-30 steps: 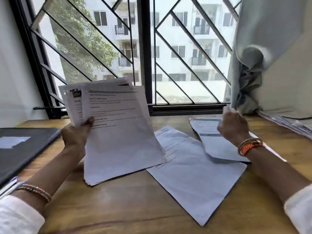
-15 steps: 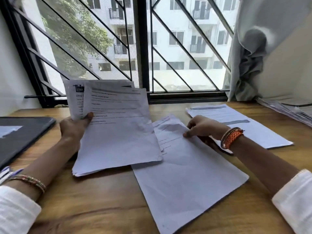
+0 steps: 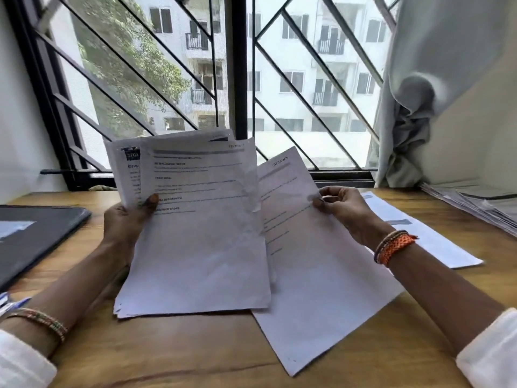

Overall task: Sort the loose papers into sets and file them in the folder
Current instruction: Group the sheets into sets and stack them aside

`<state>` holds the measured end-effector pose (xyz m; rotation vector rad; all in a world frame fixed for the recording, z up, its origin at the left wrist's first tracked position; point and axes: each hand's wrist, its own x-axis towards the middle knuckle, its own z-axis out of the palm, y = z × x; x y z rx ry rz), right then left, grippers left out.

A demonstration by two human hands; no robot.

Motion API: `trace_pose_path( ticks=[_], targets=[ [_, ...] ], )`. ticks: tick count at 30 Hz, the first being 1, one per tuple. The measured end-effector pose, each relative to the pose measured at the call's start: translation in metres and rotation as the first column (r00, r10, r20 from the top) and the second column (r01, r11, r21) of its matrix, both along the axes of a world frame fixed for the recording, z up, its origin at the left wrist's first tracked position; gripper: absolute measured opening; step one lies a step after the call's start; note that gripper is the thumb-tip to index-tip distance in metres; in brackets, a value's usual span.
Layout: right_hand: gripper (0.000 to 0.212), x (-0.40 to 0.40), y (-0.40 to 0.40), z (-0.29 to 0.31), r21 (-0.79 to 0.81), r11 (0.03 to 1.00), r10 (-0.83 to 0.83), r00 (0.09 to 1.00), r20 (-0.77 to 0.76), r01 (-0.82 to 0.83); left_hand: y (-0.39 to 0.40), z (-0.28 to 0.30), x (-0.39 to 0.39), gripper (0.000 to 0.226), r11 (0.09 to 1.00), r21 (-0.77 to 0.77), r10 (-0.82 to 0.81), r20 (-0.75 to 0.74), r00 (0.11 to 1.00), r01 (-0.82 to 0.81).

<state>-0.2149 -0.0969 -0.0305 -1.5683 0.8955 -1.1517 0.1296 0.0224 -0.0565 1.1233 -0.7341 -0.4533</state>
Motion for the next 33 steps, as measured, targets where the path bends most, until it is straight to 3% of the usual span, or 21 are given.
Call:
trace_pose_path(
  ticks=[6, 10, 13, 16, 19, 22, 25, 33],
  targets=[
    [0.003, -0.001, 0.003, 0.002, 0.022, 1.000, -0.022, 1.000, 0.012, 0.022, 0.000, 0.003, 0.003, 0.005, 1.000, -0.018, -0.019, -0.007, 1.000, 0.019],
    [0.002, -0.004, 0.004, 0.003, 0.038, 0.998, -0.045, 0.999, 0.023, 0.044, 0.000, 0.011, 0.000, 0.004, 0.991, -0.062, -0.122, -0.086, 0.989, 0.117],
    [0.007, -0.006, 0.001, 0.002, -0.040, 0.971, -0.236, 0.972, 0.019, 0.236, -0.001, 0.015, -0.011, 0.009, 0.979, -0.066, -0.200, -0.131, 0.971, 0.193],
    [0.014, 0.001, 0.006, -0.004, -0.090, 0.918, -0.380, 0.922, 0.071, 0.385, -0.006, 0.016, -0.041, 0.012, 0.990, -0.001, -0.141, -0.024, 0.990, 0.141],
    [0.015, 0.025, 0.027, -0.008, -0.069, 0.965, -0.241, 0.961, 0.135, 0.252, -0.009, 0.007, -0.070, 0.020, 0.997, 0.077, -0.008, 0.193, 0.981, -0.007],
    [0.032, 0.043, 0.052, -0.006, -0.081, 0.996, -0.025, 0.987, 0.159, 0.038, -0.006, 0.000, -0.081, 0.019, 0.978, 0.140, 0.084, 0.402, 0.912, -0.152],
    [0.044, 0.044, 0.055, -0.009, -0.027, 0.999, 0.046, 0.980, 0.195, -0.042, -0.004, -0.005, -0.077, 0.022, 0.985, 0.148, 0.039, 0.334, 0.942, -0.093],
    [0.030, 0.042, 0.048, -0.006, 0.212, 0.971, 0.007, 0.905, 0.426, -0.107, -0.009, -0.003, -0.070, 0.013, 0.994, 0.099, -0.050, 0.098, 0.994, 0.041]
  ],
)
